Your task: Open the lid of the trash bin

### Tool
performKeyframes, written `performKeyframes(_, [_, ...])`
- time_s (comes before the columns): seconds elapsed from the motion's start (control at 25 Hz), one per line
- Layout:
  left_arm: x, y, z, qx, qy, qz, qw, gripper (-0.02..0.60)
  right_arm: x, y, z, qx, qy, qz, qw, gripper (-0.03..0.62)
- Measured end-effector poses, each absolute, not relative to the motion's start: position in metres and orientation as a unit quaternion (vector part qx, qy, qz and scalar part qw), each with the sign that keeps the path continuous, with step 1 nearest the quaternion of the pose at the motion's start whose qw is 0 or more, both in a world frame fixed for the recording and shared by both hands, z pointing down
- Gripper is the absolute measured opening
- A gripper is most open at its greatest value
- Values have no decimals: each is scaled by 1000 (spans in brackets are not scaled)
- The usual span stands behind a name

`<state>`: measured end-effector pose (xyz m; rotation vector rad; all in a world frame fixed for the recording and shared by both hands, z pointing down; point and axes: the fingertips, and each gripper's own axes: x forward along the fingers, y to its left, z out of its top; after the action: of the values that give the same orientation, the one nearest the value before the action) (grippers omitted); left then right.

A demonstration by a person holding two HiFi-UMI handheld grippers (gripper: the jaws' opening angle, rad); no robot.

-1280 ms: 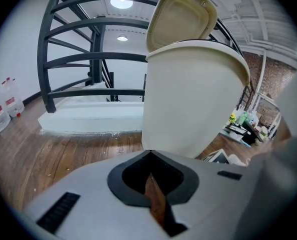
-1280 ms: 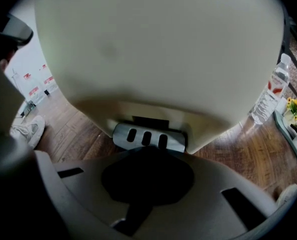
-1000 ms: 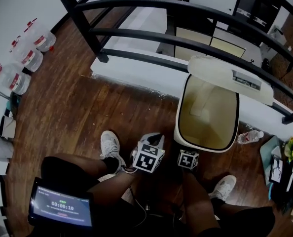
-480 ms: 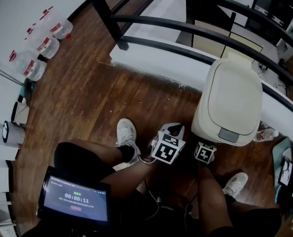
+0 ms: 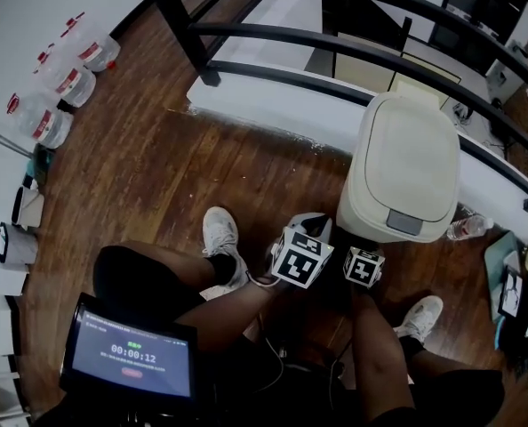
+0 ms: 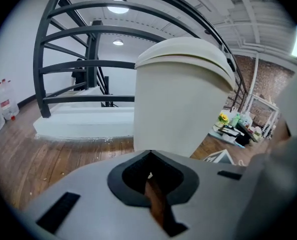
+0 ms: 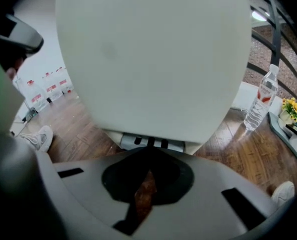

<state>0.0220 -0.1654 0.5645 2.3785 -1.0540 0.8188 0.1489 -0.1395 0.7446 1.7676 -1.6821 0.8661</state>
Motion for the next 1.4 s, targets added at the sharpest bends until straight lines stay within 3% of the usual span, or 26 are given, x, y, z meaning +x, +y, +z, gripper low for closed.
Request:
performKeyframes(0.48, [18, -138, 527, 866, -384, 260, 187, -3, 129, -105, 648, 632, -690, 235, 262, 5])
performKeyframes(0.76, [18, -98, 507, 877, -380, 236, 174, -3, 112, -68, 579, 660, -695, 232, 168, 6])
performKeyframes(1.08, [7, -51, 484, 884, -391, 210, 149, -3, 87, -42, 485, 635, -745, 111, 172, 6])
performKeyframes(1.32, [6, -4, 468, 898, -373, 216, 88, -3, 95, -1, 440, 634, -752, 78, 163, 6])
performKeyframes(1.4, [1, 7, 465, 896, -379, 206, 104, -3, 97, 17, 430, 637, -751, 76, 155, 6])
